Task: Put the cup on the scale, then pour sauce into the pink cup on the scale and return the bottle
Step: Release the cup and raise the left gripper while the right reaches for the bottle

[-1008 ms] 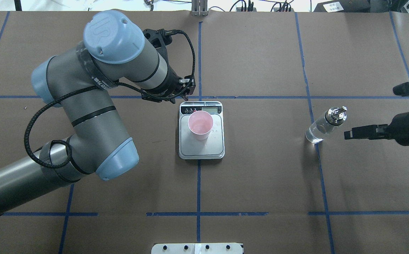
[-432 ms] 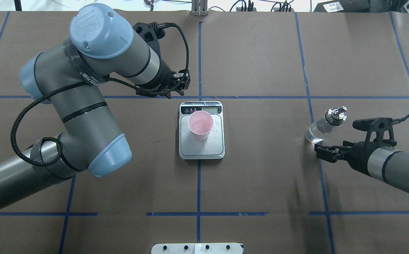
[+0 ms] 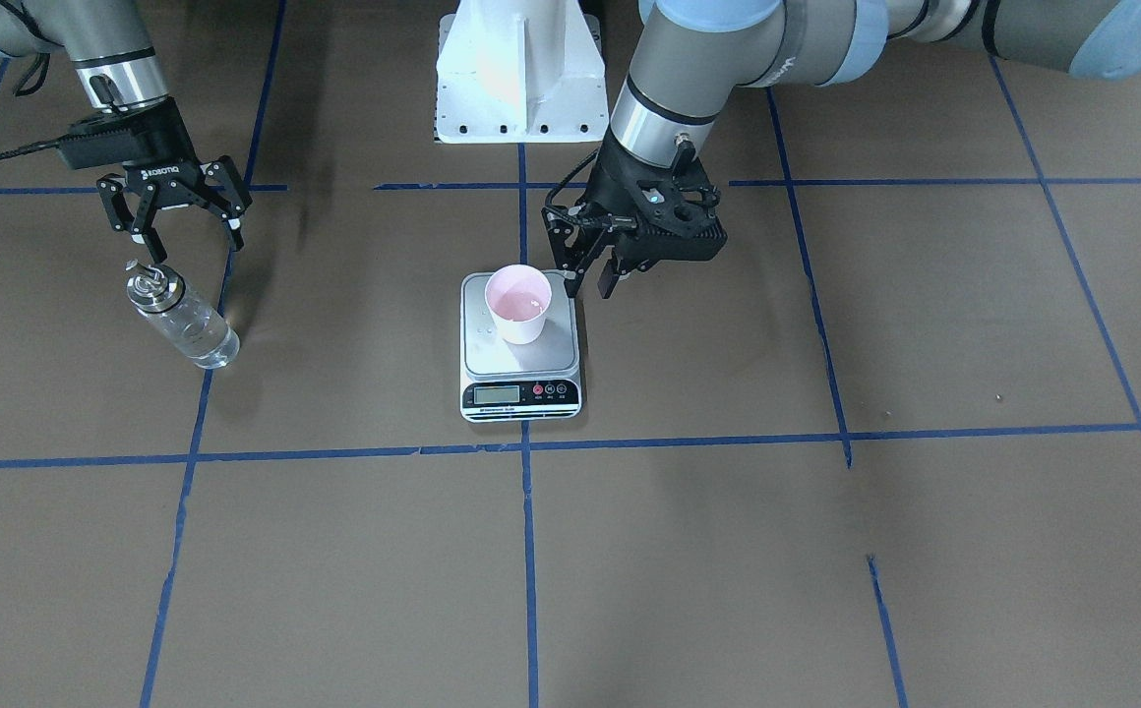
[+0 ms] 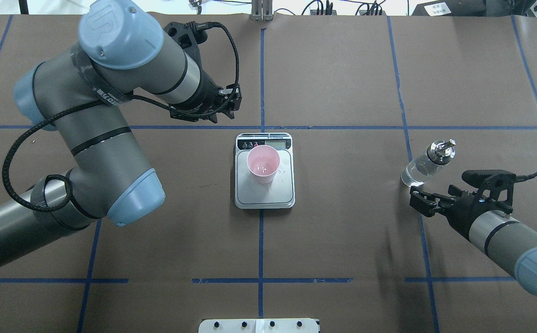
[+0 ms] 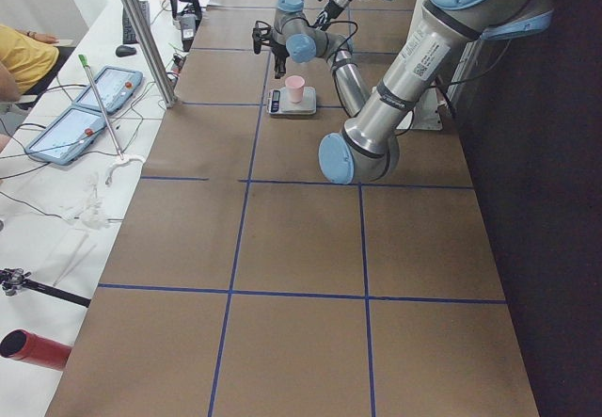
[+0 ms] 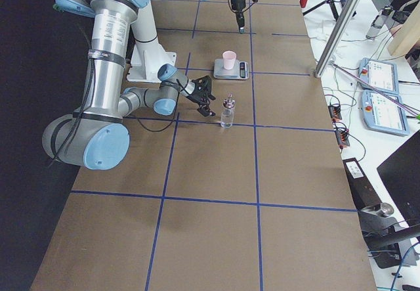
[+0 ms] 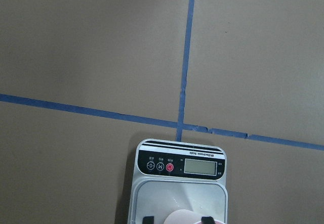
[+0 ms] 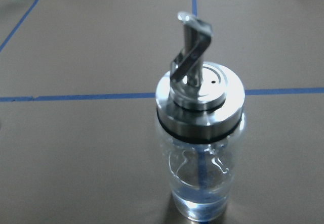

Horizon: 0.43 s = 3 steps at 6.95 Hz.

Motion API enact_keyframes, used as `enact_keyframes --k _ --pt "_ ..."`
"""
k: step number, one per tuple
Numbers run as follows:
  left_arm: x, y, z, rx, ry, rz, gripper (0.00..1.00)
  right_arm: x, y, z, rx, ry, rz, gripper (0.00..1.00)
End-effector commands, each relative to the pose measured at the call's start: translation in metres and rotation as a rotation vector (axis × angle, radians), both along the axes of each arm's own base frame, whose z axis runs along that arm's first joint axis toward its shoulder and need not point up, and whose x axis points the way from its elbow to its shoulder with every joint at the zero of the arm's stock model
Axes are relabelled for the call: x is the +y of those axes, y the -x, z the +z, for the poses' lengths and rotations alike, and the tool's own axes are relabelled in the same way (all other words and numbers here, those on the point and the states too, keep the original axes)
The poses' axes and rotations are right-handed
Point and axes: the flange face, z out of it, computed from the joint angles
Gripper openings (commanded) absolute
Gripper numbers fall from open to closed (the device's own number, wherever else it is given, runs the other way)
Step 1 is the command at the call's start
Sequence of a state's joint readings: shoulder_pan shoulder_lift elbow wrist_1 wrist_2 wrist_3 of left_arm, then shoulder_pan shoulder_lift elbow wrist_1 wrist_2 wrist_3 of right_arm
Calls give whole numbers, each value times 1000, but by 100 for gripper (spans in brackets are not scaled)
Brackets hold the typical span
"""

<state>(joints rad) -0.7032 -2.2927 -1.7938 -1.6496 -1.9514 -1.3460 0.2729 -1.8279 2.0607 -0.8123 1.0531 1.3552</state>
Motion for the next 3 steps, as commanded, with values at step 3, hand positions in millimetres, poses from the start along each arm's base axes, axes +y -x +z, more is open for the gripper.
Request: enact_keyframes --k 3 --pt "-1 11 10 -9 -2 -10 43 12 17 36 38 -108 227 100"
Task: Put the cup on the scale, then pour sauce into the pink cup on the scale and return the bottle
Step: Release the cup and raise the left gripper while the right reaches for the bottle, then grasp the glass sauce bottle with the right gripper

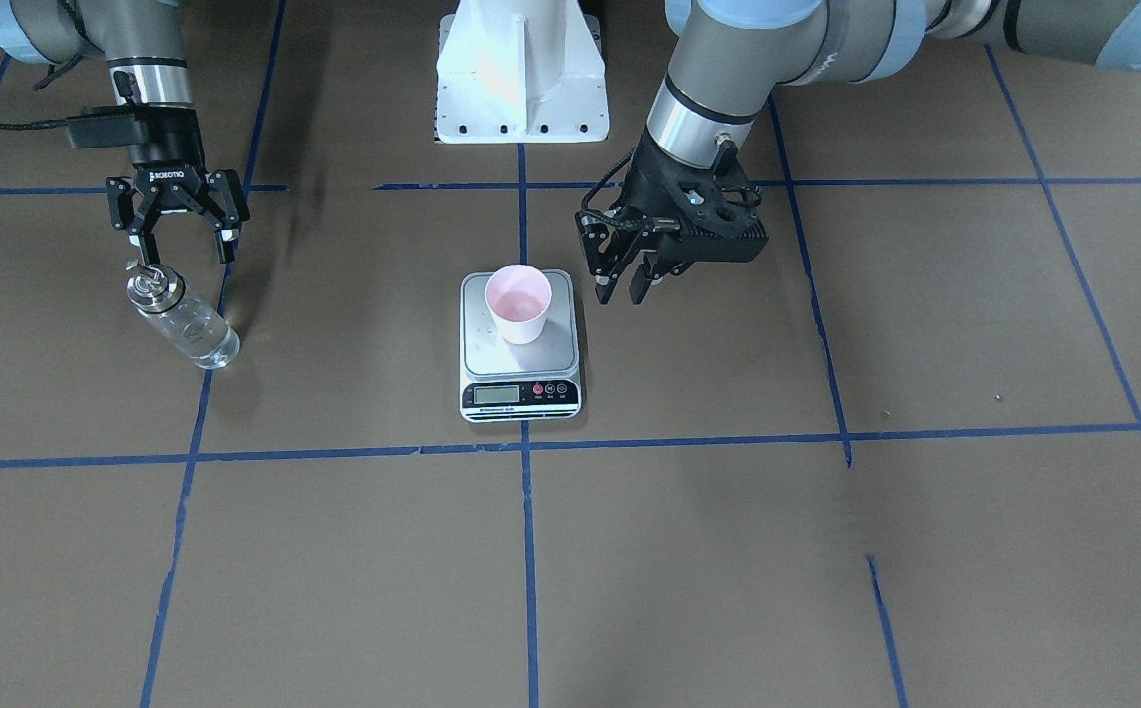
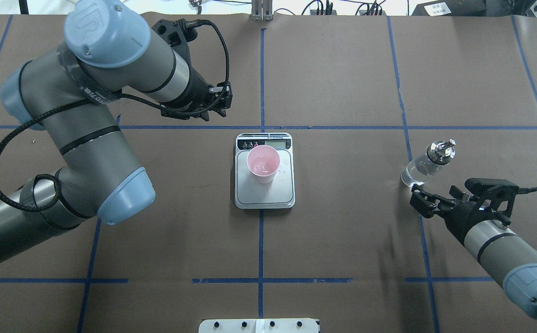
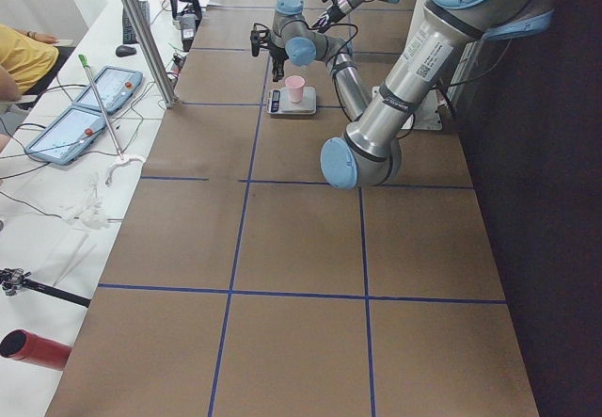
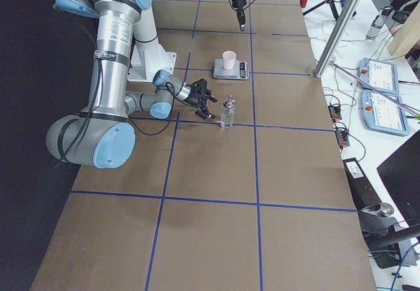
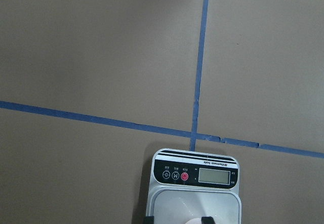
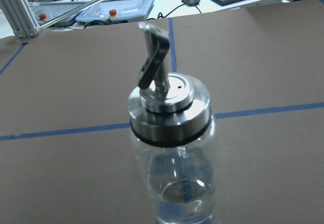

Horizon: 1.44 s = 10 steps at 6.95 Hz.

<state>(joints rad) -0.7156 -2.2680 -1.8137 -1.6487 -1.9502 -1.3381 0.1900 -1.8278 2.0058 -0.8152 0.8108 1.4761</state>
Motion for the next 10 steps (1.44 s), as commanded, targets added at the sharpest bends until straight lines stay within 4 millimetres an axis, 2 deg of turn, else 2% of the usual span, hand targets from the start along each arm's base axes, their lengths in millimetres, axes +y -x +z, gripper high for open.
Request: enact_keyframes --k 1,2,4,5,7,10 --pt "0 1 2 -2 1 -1 43 3 8 25 71 -74 78 100" --pt "0 0 13 -15 9 1 43 3 8 27 86 -93 89 100" --pt "0 0 15 -18 12 1 43 3 30 22 128 -142 80 99" --pt "0 1 17 -19 13 1 43 2 34 28 156 -152 70 99" --pt "-3 4 18 -20 14 -6 43 2 38 36 171 -150 64 99" --pt "2 9 10 -6 -1 -8 43 2 37 38 179 -148 58 99"
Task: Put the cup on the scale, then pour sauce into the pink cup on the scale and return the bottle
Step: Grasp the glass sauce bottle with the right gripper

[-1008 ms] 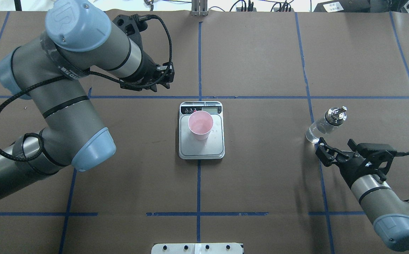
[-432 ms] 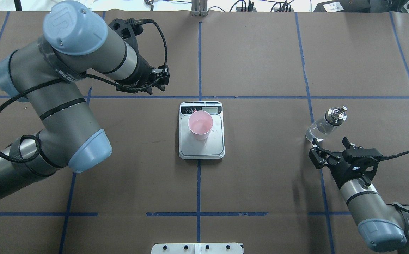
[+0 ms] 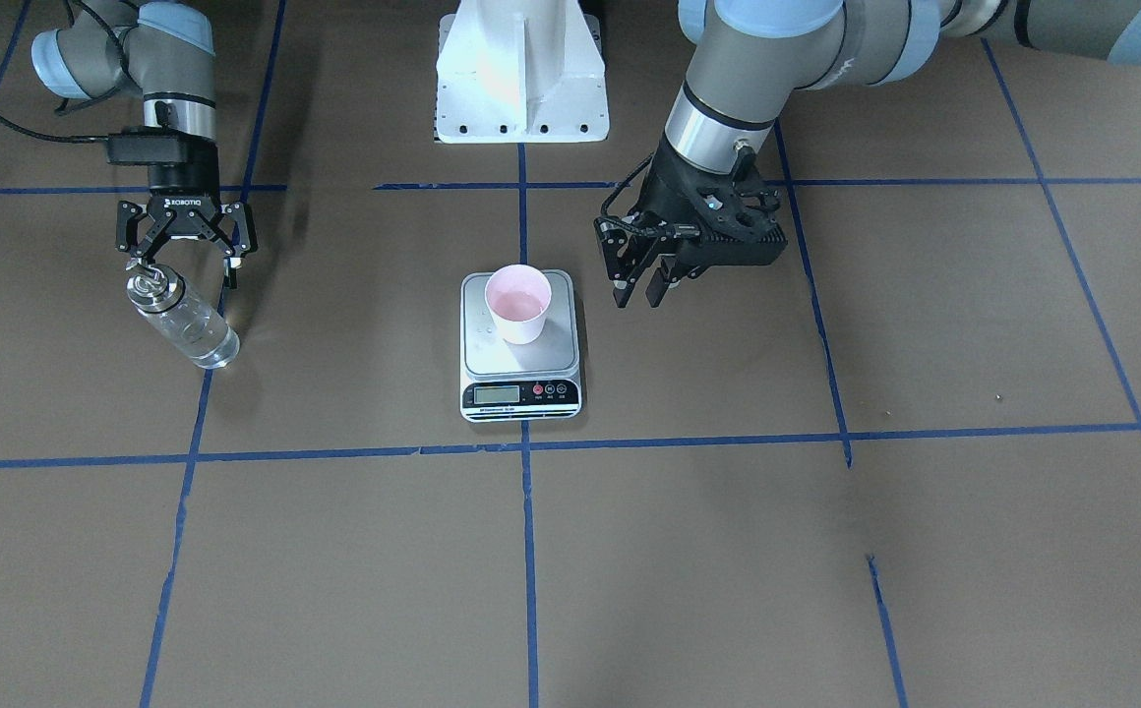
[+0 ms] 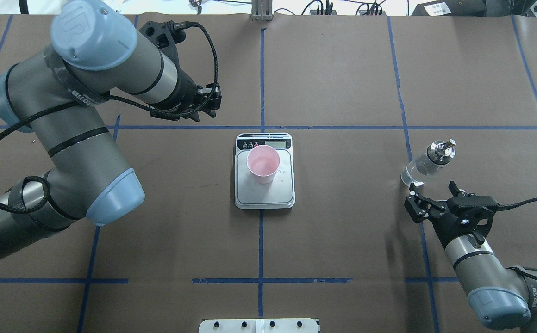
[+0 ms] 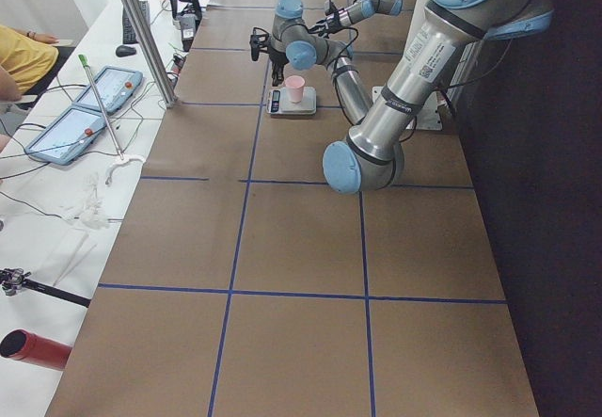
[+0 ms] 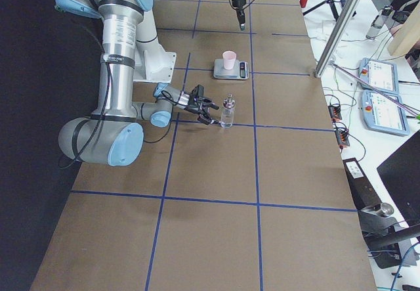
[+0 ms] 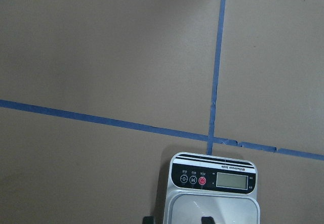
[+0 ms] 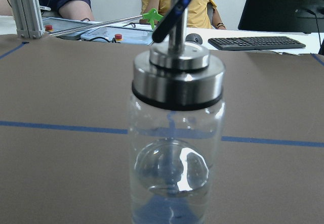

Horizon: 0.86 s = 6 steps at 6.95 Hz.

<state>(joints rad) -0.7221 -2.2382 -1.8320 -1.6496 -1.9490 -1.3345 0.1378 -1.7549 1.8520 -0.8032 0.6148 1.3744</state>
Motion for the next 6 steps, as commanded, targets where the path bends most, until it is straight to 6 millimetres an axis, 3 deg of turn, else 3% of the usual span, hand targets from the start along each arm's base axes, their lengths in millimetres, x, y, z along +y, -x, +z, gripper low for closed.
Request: enact_keyframes --k 1,3,4,6 --pt "2 3 -4 8 -8 -2 43 -4 -3 2 7 0 8 99" --pt "2 3 -4 7 -9 -4 43 -18 2 -10 -2 -11 31 99" --pt "2 3 -4 7 -9 -4 43 -29 26 -16 11 -25 33 99" --pt "2 4 -4 6 -7 -4 43 -36 23 -8 26 -22 47 99"
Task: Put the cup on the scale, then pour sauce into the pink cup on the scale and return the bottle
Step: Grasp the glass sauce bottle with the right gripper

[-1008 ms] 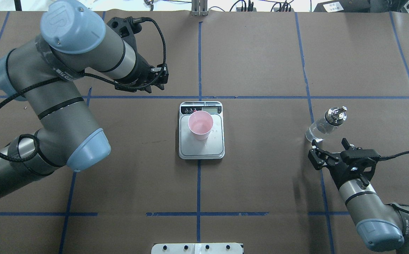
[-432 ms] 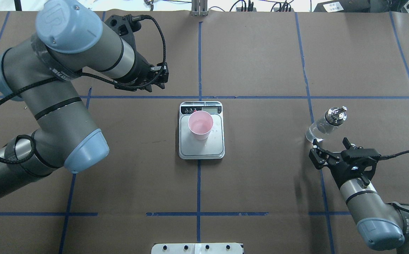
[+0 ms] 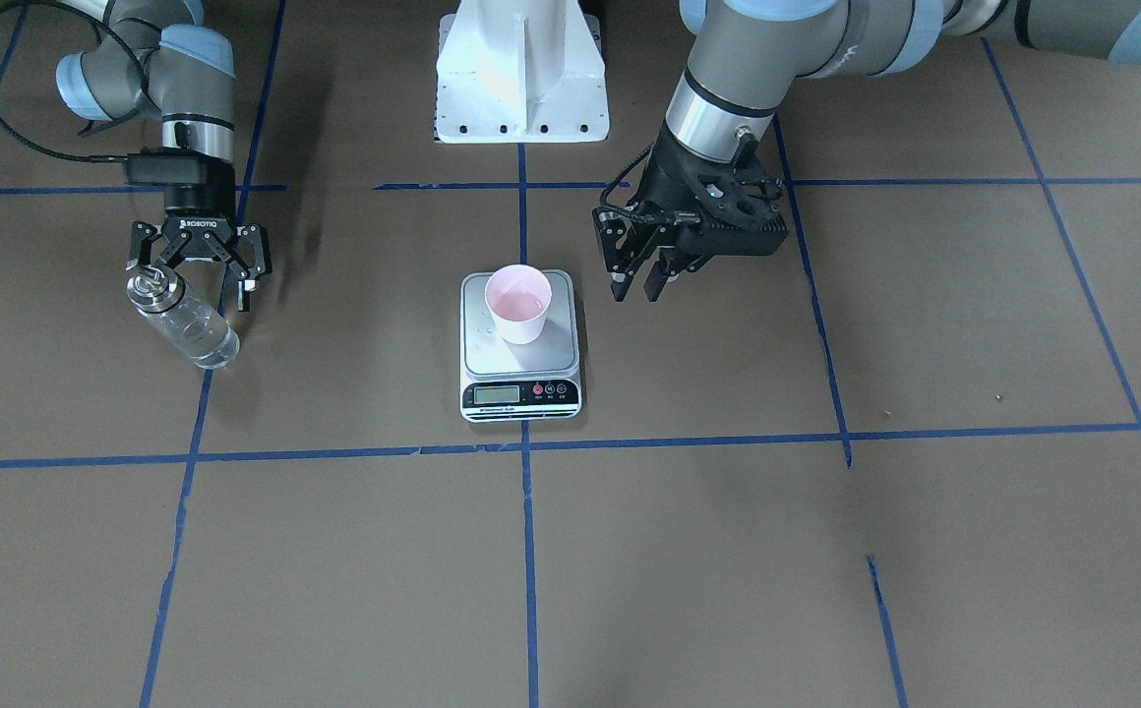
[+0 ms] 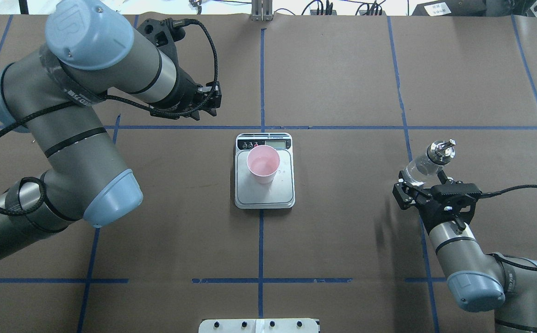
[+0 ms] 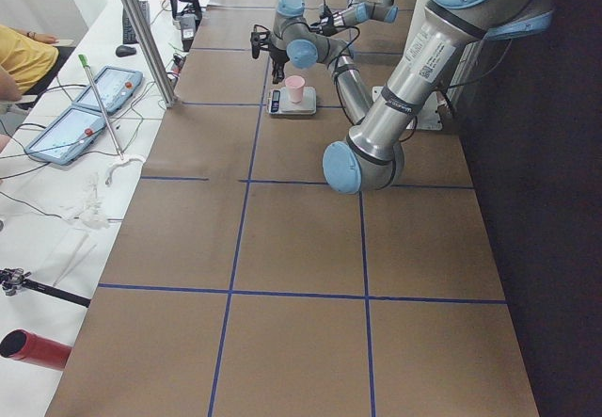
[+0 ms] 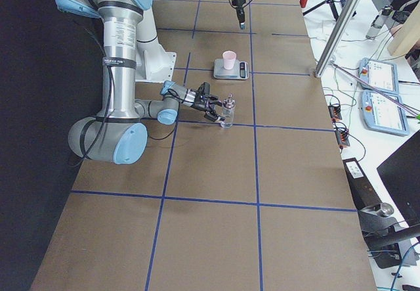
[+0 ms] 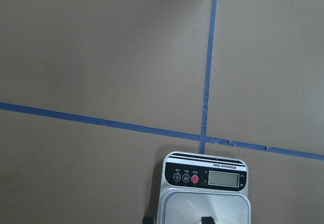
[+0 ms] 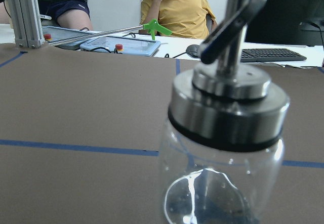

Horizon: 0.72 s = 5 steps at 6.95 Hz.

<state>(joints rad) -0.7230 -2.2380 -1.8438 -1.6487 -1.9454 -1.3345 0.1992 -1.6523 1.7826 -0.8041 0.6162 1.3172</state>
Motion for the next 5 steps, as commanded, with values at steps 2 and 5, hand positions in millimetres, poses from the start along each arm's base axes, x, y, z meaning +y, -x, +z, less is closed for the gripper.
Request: enact_keyframes --k 2,5 --pt "1 3 -2 3 -3 -3 43 -6 -2 4 11 0 12 99" --pt "1 3 -2 4 -4 -3 43 -20 -10 5 16 1 43 99"
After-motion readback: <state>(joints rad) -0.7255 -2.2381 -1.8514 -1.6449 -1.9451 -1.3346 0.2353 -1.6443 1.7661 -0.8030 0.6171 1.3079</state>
